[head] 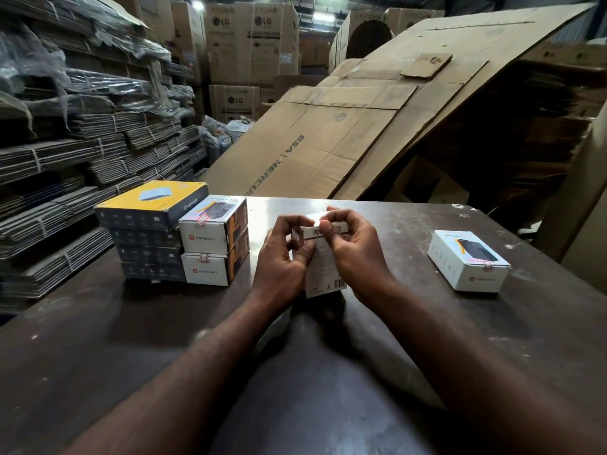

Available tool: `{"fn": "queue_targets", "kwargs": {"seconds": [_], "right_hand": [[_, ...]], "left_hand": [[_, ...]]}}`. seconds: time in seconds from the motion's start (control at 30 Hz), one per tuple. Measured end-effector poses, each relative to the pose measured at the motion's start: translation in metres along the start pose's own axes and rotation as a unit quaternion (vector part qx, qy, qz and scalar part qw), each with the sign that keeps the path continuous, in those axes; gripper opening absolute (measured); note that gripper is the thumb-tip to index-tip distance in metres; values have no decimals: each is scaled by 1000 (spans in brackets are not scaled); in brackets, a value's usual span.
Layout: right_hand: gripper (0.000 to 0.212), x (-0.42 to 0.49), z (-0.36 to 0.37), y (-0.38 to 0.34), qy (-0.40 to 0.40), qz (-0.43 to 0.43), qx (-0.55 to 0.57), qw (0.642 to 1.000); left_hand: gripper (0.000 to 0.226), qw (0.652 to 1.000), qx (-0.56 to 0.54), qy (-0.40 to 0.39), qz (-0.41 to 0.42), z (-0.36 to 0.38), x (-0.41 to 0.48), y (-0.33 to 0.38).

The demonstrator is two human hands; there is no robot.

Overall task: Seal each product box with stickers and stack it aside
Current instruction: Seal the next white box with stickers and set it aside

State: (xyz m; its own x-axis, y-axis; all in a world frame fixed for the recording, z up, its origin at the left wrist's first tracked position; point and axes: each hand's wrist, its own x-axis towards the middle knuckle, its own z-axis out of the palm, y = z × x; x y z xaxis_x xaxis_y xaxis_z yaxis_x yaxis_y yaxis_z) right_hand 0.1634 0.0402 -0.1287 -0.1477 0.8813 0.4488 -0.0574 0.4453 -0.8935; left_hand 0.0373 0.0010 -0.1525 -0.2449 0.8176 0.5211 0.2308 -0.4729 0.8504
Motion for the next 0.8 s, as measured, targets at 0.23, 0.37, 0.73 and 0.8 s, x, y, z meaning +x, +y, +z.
{"fn": "queue_targets", "kwargs": {"seconds": [0.23, 0.37, 0.73, 0.8], "right_hand": [[18, -1, -5, 2, -16, -20, 11, 1000], [29, -1, -4, 11, -4, -35, -27, 999], [26, 1, -12, 6, 15, -295, -259, 920], [25, 2, -14, 7, 9, -292, -264, 919]], "left_hand": [[25, 1000, -21, -14, -7, -2, -1, 5], [25, 999, -40, -17, -20, -3, 0, 6], [28, 996, -73, -35, -35, -5, 0, 6], [27, 996, -72, -36, -34, -6, 1, 6]]}}
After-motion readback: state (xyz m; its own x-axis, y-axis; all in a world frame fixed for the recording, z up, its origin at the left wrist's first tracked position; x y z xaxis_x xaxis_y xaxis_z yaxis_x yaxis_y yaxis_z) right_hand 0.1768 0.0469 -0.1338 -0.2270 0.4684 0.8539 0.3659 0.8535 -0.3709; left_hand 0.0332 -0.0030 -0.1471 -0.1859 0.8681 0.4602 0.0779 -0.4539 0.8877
